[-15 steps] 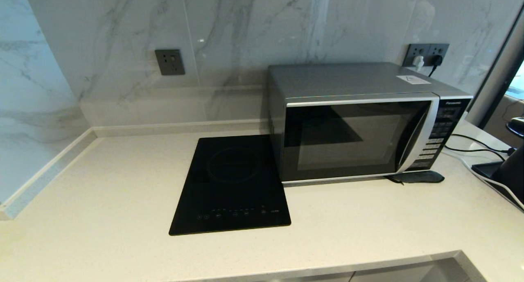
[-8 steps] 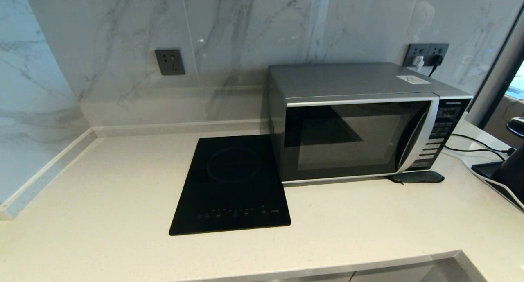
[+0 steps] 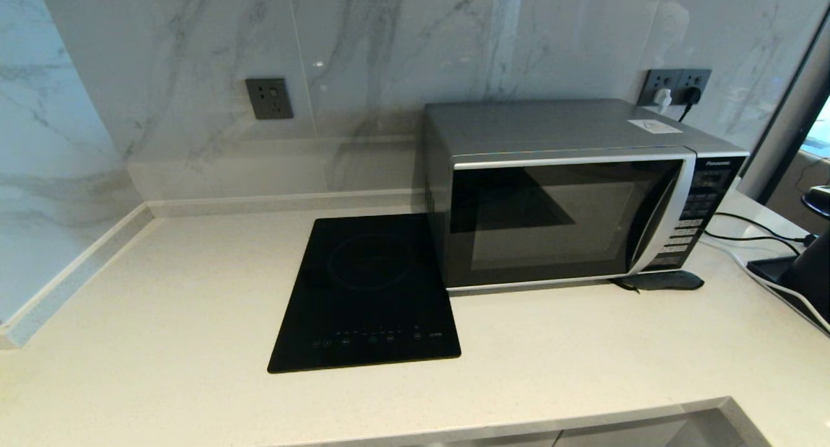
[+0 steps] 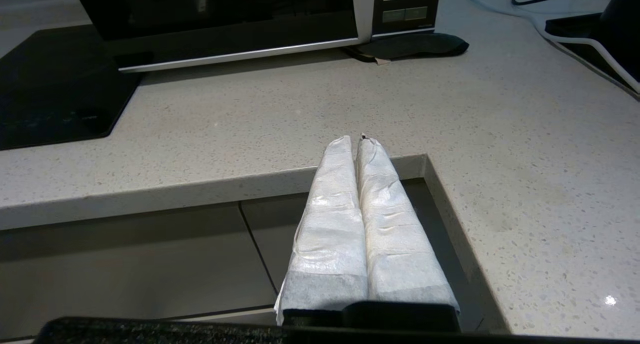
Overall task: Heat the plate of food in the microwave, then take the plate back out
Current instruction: Open the microwave oven
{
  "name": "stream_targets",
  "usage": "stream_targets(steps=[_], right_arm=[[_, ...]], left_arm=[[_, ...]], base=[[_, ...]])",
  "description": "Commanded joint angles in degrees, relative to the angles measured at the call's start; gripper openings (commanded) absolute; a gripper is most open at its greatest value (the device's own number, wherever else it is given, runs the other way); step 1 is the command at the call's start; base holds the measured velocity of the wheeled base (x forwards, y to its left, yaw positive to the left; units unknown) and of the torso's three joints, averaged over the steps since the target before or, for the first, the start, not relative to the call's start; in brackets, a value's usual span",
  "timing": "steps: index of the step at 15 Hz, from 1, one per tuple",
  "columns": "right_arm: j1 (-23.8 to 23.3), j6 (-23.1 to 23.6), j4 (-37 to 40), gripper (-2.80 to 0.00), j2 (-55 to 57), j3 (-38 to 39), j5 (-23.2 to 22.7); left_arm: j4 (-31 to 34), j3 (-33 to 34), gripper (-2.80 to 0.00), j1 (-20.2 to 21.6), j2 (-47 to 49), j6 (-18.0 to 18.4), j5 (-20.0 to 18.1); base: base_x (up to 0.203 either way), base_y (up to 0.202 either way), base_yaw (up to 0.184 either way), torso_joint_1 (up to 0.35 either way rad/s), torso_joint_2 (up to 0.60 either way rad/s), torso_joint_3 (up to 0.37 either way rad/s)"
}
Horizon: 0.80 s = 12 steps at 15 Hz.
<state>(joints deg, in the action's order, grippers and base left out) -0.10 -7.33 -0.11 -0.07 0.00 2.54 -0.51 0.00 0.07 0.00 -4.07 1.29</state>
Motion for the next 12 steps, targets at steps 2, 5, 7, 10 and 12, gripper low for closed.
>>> stream_targets(steps=[2,5,7,10,12], right_arm=[[0.0,0.6,-0.2,-2.80,0.1,-0.8,0.2],[0.0,-0.2,2.7,-2.80,5.5,-11.1,0.1],[-0.1,-3.0,4.1,-2.80,14.1,-19.4,0.6],[-0.2,-5.3,3.0,-2.80,29.3,-31.9,5.3],[-0.2,-5.3,-0.4,-2.80,38.6,-39.1,10.8]], left_arm=[[0.0,0.0,-2.80,0.0,0.1,-0.1,0.0],[0.0,0.0,-2.80,0.0,0.1,-0.1,0.0],[0.0,0.0,-2.80,0.0,0.1,-0.1,0.0],[0.0,0.0,-2.80,0.0,0.1,-0.1,0.0],[0.0,0.0,-2.80,0.0,0.1,-0.1,0.0]], base=[[0.000,0.000,0.000,0.000,0.00,0.000],[0.000,0.000,0.000,0.000,0.00,0.000],[0.000,0.000,0.000,0.000,0.00,0.000],[0.000,0.000,0.000,0.000,0.00,0.000],[0.000,0.000,0.000,0.000,0.00,0.000]])
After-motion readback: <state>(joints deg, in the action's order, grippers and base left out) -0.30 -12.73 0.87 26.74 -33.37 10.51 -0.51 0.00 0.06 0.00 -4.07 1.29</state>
